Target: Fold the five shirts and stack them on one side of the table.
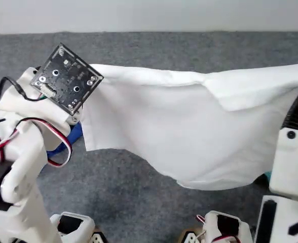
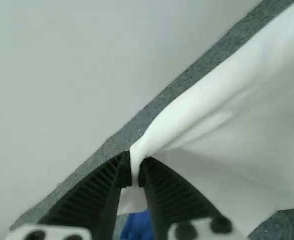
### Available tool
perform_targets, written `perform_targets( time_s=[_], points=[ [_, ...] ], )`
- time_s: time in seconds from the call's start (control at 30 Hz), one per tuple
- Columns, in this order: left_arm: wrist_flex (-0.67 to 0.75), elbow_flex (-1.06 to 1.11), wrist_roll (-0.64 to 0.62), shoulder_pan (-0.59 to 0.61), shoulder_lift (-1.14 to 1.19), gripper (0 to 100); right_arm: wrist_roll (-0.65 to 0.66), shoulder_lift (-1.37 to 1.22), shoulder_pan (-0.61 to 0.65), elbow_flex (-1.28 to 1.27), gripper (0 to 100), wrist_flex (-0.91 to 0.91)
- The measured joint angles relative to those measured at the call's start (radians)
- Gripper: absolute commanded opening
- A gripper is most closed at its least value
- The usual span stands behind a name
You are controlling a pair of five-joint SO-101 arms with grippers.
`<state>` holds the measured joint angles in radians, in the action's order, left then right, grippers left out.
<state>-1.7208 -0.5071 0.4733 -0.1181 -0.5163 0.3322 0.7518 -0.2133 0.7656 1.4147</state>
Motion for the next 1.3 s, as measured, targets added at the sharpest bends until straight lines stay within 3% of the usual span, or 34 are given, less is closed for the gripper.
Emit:
perform_targets(
  time_s=[0.47, 0.93, 1.17, 1.3],
  points=[
    [0.064, 0.187, 0.0, 0.074, 0.002, 1, -0.003, -0.153, 0.002, -0.069, 1.0, 0.006],
    [-0.015, -0.14, 0.0, 0.003, -0.003, 1, -0.003, 0.051, 0.0, -0.068, 1.0, 0.006],
    [-0.015, -0.14, 0.0, 0.003, -0.003, 1, -0.005, 0.055, 0.0, -0.068, 1.0, 0.006],
    [-0.015, -0.032, 0.0, 0.003, -0.008, 1, -0.005, 0.054, 0.0, -0.106, 1.0, 0.006]
  ],
)
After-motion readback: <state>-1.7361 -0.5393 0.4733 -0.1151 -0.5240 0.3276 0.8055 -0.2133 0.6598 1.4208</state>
